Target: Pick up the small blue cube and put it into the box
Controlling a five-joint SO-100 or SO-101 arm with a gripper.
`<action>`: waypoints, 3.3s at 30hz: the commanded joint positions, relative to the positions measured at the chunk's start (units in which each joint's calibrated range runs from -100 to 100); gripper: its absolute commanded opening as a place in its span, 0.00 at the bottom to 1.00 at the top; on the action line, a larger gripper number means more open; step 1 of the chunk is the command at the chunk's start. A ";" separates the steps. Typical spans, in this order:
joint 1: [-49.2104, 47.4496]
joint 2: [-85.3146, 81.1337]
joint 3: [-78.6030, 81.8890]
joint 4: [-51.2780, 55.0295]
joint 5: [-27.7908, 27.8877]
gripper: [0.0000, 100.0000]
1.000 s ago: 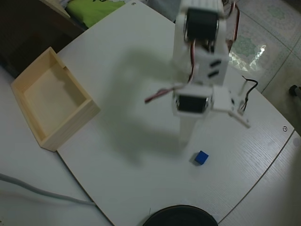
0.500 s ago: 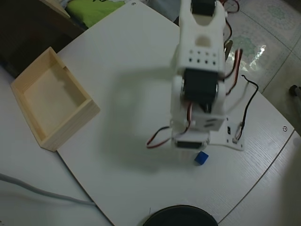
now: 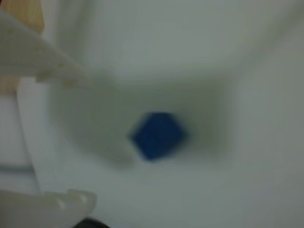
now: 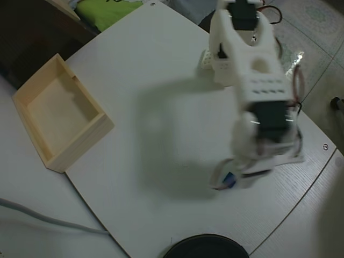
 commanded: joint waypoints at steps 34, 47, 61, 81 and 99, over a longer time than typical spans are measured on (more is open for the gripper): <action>2.97 13.30 -10.50 -1.14 4.39 0.21; 2.97 13.47 -4.98 -2.92 4.39 0.21; 2.82 13.55 -4.25 -5.98 4.45 0.21; 3.12 13.55 1.27 -9.55 5.38 0.21; 3.12 13.64 1.54 -10.23 6.11 0.10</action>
